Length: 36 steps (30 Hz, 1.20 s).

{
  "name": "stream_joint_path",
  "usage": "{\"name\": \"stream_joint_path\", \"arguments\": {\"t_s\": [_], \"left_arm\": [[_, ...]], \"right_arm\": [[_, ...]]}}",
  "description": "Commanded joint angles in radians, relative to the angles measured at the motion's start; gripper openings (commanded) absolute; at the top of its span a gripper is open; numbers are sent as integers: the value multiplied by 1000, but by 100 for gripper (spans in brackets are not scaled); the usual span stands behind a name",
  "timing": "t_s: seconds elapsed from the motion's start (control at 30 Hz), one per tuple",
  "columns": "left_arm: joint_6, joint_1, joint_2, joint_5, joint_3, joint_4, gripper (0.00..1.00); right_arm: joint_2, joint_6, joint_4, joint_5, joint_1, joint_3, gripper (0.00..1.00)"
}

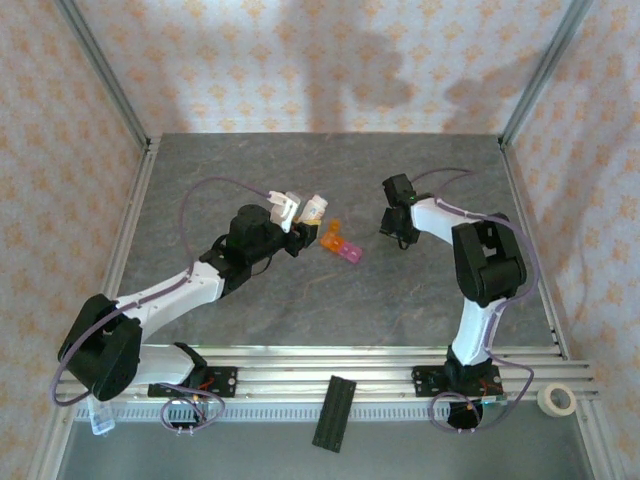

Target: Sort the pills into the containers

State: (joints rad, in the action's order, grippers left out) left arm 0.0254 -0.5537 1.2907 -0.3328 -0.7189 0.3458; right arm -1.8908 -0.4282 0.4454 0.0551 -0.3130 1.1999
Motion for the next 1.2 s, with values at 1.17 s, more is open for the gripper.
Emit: {"name": "stream_joint_path", "arguments": {"t_s": [1.17], "left_arm": [[-108, 8, 137, 4, -66, -238, 0]], "right_arm": [[338, -90, -202, 176, -126, -241, 65]]}}
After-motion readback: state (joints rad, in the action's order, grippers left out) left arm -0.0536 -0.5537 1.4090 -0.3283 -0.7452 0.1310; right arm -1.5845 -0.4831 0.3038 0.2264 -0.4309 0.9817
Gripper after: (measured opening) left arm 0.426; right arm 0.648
